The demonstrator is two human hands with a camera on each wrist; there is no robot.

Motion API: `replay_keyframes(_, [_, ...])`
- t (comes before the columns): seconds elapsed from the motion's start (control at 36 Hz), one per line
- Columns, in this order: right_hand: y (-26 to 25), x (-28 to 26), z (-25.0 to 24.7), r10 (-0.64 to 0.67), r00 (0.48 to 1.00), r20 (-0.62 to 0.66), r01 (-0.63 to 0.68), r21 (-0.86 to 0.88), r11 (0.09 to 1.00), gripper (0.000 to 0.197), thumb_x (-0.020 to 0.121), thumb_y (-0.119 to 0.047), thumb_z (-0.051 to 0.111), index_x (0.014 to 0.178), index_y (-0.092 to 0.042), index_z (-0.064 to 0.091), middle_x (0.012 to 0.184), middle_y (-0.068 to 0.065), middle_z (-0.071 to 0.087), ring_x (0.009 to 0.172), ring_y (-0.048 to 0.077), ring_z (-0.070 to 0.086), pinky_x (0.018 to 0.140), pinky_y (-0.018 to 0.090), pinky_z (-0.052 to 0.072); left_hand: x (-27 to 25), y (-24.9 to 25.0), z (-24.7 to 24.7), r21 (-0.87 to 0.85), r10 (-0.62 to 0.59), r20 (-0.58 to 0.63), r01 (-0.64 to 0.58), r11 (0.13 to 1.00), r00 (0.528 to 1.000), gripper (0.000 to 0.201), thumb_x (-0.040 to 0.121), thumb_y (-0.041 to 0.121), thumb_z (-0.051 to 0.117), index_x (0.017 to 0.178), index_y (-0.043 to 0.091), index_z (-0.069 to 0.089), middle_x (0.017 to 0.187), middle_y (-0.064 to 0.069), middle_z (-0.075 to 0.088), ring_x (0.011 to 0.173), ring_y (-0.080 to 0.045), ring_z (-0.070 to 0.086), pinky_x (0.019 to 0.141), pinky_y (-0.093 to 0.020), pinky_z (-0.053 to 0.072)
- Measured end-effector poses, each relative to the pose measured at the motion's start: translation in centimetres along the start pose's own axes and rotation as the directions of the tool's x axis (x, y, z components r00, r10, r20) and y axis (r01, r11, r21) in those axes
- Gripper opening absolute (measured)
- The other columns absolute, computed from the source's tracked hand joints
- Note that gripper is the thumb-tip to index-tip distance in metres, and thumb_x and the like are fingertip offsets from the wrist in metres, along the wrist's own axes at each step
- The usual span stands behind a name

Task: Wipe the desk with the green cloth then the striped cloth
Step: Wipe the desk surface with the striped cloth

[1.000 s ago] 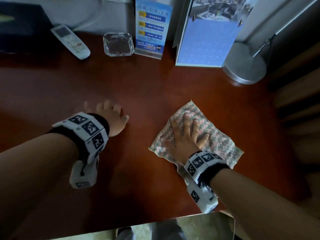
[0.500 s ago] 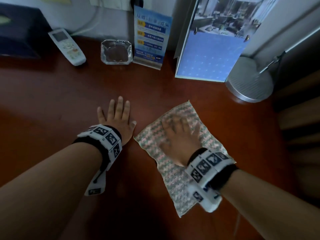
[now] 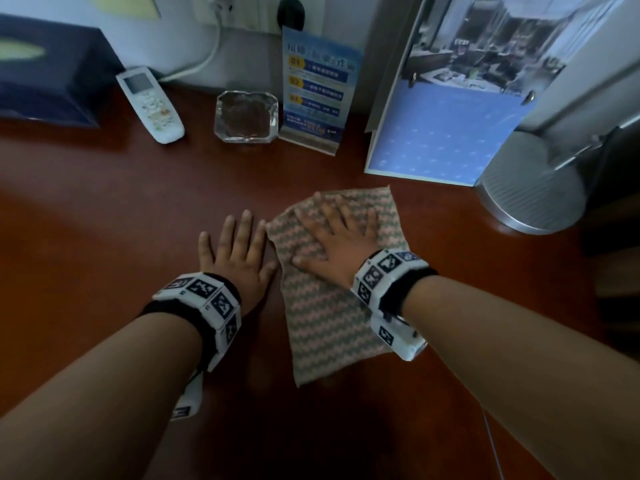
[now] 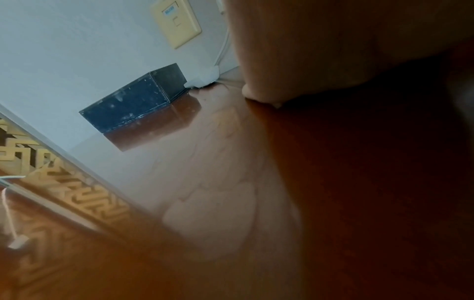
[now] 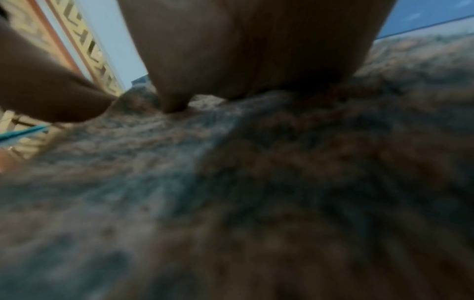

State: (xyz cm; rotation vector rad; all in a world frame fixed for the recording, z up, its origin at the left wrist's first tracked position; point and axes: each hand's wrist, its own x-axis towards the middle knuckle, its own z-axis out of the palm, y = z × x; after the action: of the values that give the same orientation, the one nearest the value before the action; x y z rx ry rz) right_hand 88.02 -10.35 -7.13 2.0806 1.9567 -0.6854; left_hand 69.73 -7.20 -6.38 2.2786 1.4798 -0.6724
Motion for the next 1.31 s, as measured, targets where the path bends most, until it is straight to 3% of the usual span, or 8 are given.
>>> replay_keyframes(0.31, [1.9,3.4,-2.7,0.181,0.984,0.005,-0.18,0.095,0.979,0.084,0.079,-0.083,0.026,0.145,-0.049,-0.012,0.154,-0.013,-0.029,0.143,0.021,-0.024,0.11,0.061,-0.014,0.1,0.0,-0.1,0.004,-0.017,0.026,0.016,1.0,1.0,0.062,0.098,0.05,0.007,0.143,0.027,-0.028,0.15,0.004,-0.035,0.141,-0.019,-0.027,0.115,-0.051,-0.009])
replay_keyframes(0.44, [0.7,2.8,-2.1,0.203,0.979,0.005,-0.202,0.114,0.973,0.087,0.081,-0.08,0.029,0.147,-0.043,-0.014,0.154,-0.006,-0.031,0.141,0.024,-0.03,0.108,0.06,-0.015,0.1,-0.1,0.0,0.018,-0.007,0.011,0.006,1.0,1.0,0.061,0.098,0.05,0.007,0.135,0.026,-0.035,0.151,0.003,-0.034,0.141,-0.02,-0.026,0.115,-0.051,-0.008])
replay_keyframes(0.64, [1.2,3.7,-3.1,0.203,0.977,0.067,-0.208,0.081,0.975,0.091,0.075,-0.086,0.027,0.144,-0.048,-0.017,0.153,-0.01,-0.032,0.142,0.025,-0.027,0.109,0.064,-0.011,0.2,-0.1,-0.1,0.005,-0.003,0.031,0.003,1.0,1.0,0.062,0.098,0.051,0.007,0.143,0.028,-0.029,0.151,0.004,-0.035,0.141,-0.02,-0.027,0.114,-0.051,-0.009])
replay_keyframes(0.86, [1.8,-4.1,1.1,0.137,0.987,0.089,-0.139,0.018,0.99,0.08,0.084,-0.075,0.026,0.143,-0.047,-0.021,0.15,-0.011,-0.037,0.14,0.021,-0.031,0.11,0.062,-0.012,0.0,-0.2,-0.3,-0.003,0.021,0.032,-0.021,1.0,0.999,0.064,0.098,0.051,0.009,0.144,0.027,-0.026,0.151,0.003,-0.033,0.141,-0.022,-0.026,0.114,-0.053,-0.009])
replay_keyframes(1.06, [8.2,-5.7,0.4,0.458,0.888,0.049,-0.46,0.103,0.882,0.085,0.083,-0.077,0.028,0.145,-0.044,-0.018,0.155,-0.008,-0.029,0.144,0.021,-0.023,0.111,0.062,-0.009,0.1,-0.2,-0.2,-0.011,0.029,0.03,-0.029,1.0,0.999,0.064,0.098,0.051,0.009,0.144,0.026,-0.027,0.151,0.001,-0.035,0.14,-0.022,-0.028,0.113,-0.053,-0.012])
replay_keyframes(1.19, [8.4,-4.1,-0.8,0.567,0.818,0.091,-0.575,0.151,0.804,0.087,0.079,-0.082,0.021,0.145,-0.043,-0.02,0.152,-0.008,-0.035,0.143,0.025,-0.025,0.111,0.063,-0.008,0.1,-0.1,-0.1,-0.007,0.029,0.03,-0.029,1.0,0.999,0.064,0.097,0.051,0.008,0.143,0.025,-0.028,0.15,0.001,-0.036,0.14,-0.023,-0.028,0.113,-0.053,-0.012])
replay_keyframes(1.25, [7.2,-3.1,-1.2,0.557,0.824,0.106,-0.567,0.145,0.811,0.086,0.081,-0.081,0.02,0.147,-0.04,-0.018,0.152,-0.004,-0.035,0.142,0.029,-0.026,0.11,0.064,-0.008,0.1,-0.1,-0.1,-0.009,0.03,0.025,-0.03,1.0,0.999,0.064,0.097,0.051,0.008,0.144,0.025,-0.027,0.151,0.001,-0.035,0.14,-0.023,-0.028,0.113,-0.053,-0.011])
replay_keyframes(1.31, [5.4,-2.1,-1.4,0.482,0.87,0.107,-0.492,0.108,0.864,0.086,0.082,-0.081,0.018,0.147,-0.039,-0.018,0.153,-0.003,-0.034,0.142,0.03,-0.027,0.109,0.065,-0.01,0.1,-0.2,0.0,-0.008,0.028,0.011,-0.028,1.0,1.0,0.064,0.097,0.051,0.009,0.145,0.025,-0.026,0.151,0.001,-0.033,0.141,-0.023,-0.027,0.113,-0.053,-0.01])
